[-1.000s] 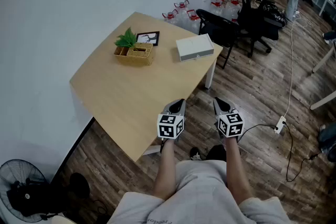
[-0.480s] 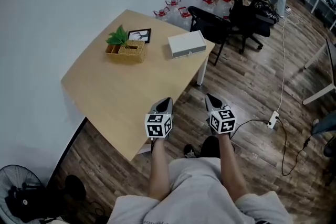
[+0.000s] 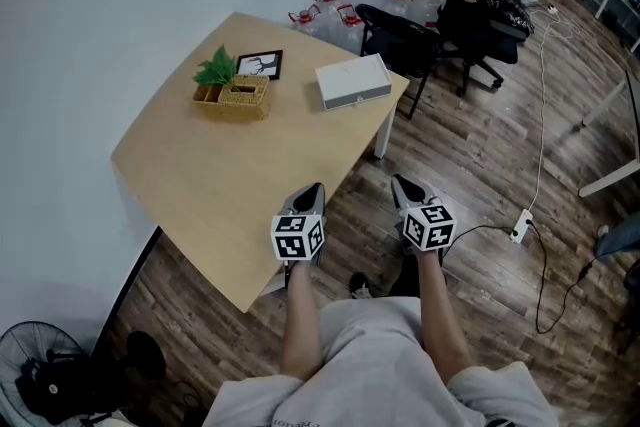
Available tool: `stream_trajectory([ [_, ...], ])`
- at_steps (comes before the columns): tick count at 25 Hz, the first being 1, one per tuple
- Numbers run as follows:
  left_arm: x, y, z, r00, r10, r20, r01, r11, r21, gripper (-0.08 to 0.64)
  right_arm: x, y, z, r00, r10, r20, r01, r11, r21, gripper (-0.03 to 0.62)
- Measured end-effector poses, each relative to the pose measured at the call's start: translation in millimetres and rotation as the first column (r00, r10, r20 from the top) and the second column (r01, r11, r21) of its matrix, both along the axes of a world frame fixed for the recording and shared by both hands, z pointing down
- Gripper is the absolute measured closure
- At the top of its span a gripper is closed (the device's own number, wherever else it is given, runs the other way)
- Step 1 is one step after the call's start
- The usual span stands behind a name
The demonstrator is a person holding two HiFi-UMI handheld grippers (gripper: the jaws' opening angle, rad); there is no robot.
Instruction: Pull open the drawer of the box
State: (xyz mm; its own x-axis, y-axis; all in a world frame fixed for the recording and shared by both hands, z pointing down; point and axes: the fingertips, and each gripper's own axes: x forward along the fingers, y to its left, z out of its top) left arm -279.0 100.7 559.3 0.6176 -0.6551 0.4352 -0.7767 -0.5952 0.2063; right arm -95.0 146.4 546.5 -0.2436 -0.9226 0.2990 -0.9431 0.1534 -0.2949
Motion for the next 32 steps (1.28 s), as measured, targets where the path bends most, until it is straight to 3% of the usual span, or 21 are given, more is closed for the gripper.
stream_trajectory([
  [6,16,-42,-5,0.999,-0.053,-0.009,0.054,0.998,0.012,0.506,19,-44,-1,0.999,-0.047,0.006,0.047,0.999,0.007,0.591],
  [18,93,-129,-12,0.994,-0.11,0.019,0.11,0.994,0.005,0.506,103,-159,-17,0.994,-0.104,0.041,0.103,0.994,0.023,0.591],
  [32,159,-181,16,0.963,-0.269,0.032,0.269,0.963,0.0,0.506,170,-250,11,0.973,-0.227,0.044,0.228,0.973,-0.036,0.591],
])
